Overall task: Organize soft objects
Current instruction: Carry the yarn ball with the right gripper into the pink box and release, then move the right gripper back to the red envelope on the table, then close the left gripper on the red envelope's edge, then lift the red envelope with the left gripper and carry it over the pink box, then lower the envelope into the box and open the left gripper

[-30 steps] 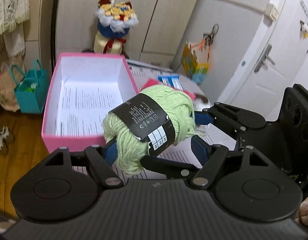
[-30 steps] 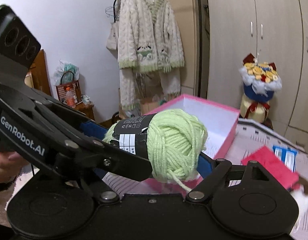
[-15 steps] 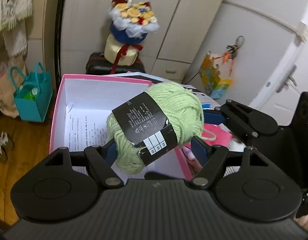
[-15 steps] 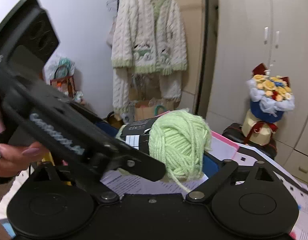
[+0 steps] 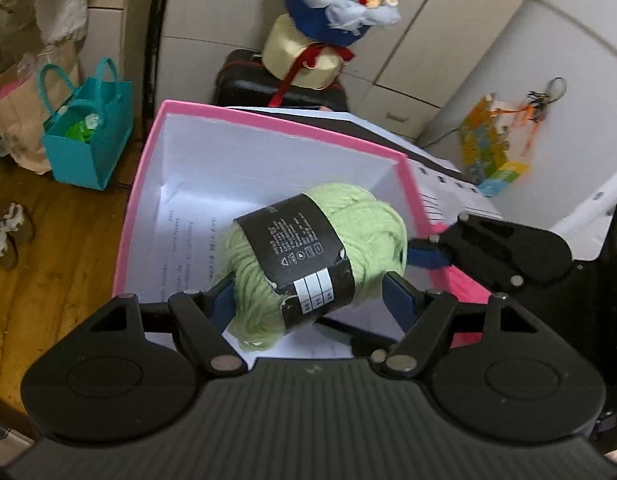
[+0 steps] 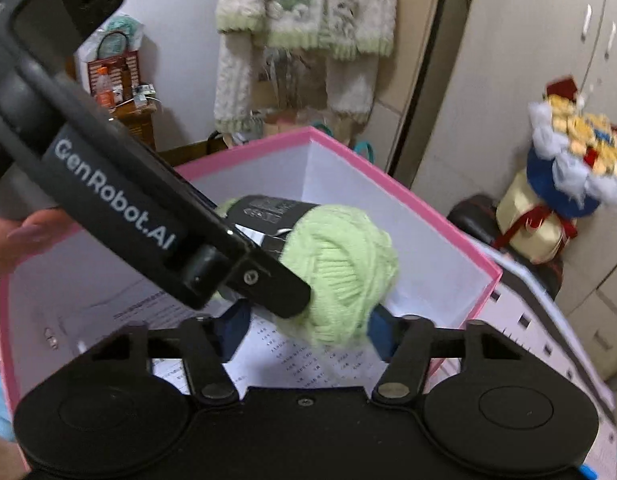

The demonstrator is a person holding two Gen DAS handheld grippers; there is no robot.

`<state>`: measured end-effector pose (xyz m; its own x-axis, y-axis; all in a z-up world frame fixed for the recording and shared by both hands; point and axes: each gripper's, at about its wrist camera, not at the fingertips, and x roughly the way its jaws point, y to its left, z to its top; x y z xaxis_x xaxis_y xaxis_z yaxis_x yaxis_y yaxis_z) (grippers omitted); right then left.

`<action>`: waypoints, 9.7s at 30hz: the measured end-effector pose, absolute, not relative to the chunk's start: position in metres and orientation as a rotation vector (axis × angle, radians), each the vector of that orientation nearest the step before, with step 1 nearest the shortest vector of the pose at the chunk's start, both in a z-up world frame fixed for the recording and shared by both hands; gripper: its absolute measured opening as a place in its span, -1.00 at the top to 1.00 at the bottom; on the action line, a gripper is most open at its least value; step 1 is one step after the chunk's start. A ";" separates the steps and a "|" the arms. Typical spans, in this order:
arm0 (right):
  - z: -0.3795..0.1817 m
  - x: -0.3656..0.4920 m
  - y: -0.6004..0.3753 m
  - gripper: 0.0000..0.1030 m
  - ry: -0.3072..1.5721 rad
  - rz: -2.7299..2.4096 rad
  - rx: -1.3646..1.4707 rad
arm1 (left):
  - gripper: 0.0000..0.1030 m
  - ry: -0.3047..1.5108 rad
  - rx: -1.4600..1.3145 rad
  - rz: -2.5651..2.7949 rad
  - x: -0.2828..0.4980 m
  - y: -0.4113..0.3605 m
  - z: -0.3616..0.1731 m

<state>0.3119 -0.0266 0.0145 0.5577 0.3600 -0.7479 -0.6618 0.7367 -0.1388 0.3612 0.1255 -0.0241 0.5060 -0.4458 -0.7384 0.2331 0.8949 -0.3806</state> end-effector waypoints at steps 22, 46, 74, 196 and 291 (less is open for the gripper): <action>-0.006 0.314 -0.007 -0.02 0.719 0.394 -0.608 | -0.11 1.044 -0.224 -0.382 0.397 0.109 -0.050; 0.072 0.202 -0.092 -0.10 0.664 0.560 -0.167 | -0.47 0.742 0.056 -0.434 0.244 0.107 0.050; 0.100 0.036 -0.207 -0.36 0.508 0.464 -0.094 | -0.55 0.669 0.281 -0.727 0.075 0.015 0.053; -0.036 0.267 -0.230 -0.88 1.070 0.636 -0.048 | 0.84 0.693 -0.443 -0.295 0.237 -0.062 -0.089; 0.027 0.231 -0.013 -0.66 0.826 0.645 -0.219 | 0.24 0.727 -0.241 -0.218 0.224 0.144 -0.019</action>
